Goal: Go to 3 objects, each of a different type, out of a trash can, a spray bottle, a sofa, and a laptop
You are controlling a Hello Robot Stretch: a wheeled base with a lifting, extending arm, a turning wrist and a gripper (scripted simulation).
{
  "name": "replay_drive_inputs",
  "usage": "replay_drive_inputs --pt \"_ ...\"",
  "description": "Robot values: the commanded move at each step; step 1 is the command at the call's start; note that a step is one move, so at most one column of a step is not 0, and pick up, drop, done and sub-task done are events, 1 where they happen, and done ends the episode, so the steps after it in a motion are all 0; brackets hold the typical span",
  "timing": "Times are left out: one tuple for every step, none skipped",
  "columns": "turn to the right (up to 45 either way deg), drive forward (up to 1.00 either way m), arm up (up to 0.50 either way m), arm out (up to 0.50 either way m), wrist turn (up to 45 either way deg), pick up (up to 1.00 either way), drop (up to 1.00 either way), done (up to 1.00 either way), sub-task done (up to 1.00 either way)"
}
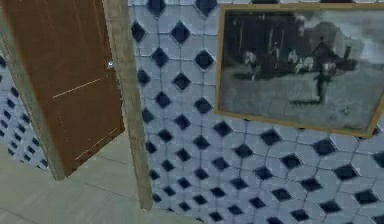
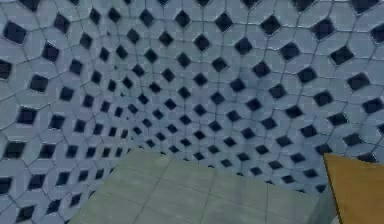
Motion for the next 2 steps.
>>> replay_drive_inputs --pt "0.0 0.10 0.00 0.00 0.0 0.00 0.00 0.00 0.00" --pt "-45.0 0.00 0.00 0.00 0.0 0.00 0.00 0.00 0.00"
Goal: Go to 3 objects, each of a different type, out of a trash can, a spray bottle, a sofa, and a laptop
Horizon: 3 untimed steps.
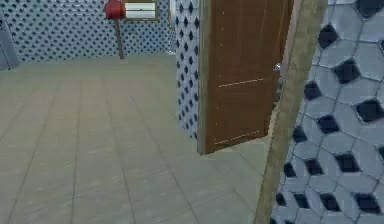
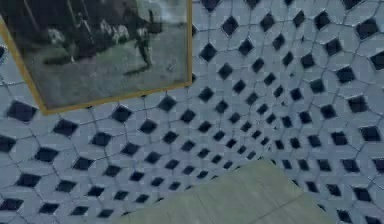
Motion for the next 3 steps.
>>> replay_drive_inputs --pt "-42.0 0.00 0.00 0.00 0.0 0.00 0.00 0.00 0.00" --pt "0.0 0.50 0.00 0.00 0.0 0.00 0.00 0.00 0.00" --pt "-3.0 0.00 0.00 0.00 0.0 0.00 0.00 0.00 0.00"
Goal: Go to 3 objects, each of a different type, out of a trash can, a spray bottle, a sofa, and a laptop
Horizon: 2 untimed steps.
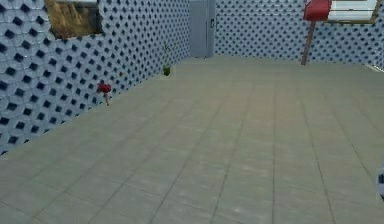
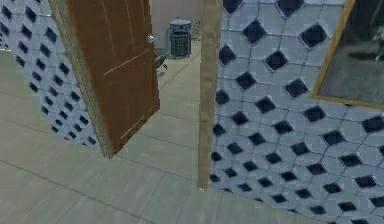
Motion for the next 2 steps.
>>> replay_drive_inputs --pt "0.0 0.20 0.00 0.00 0.0 0.00 0.00 0.00 0.00" --pt "-45.0 0.00 0.00 0.00 0.0 0.00 0.00 0.00 0.00"
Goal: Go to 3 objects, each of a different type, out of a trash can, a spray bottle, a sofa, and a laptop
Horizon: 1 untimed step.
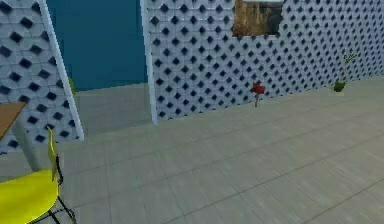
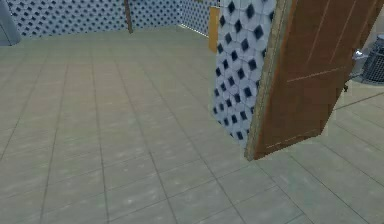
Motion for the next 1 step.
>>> replay_drive_inputs --pt "-9.0 0.00 0.00 0.00 0.0 0.00 0.00 0.00 0.00"
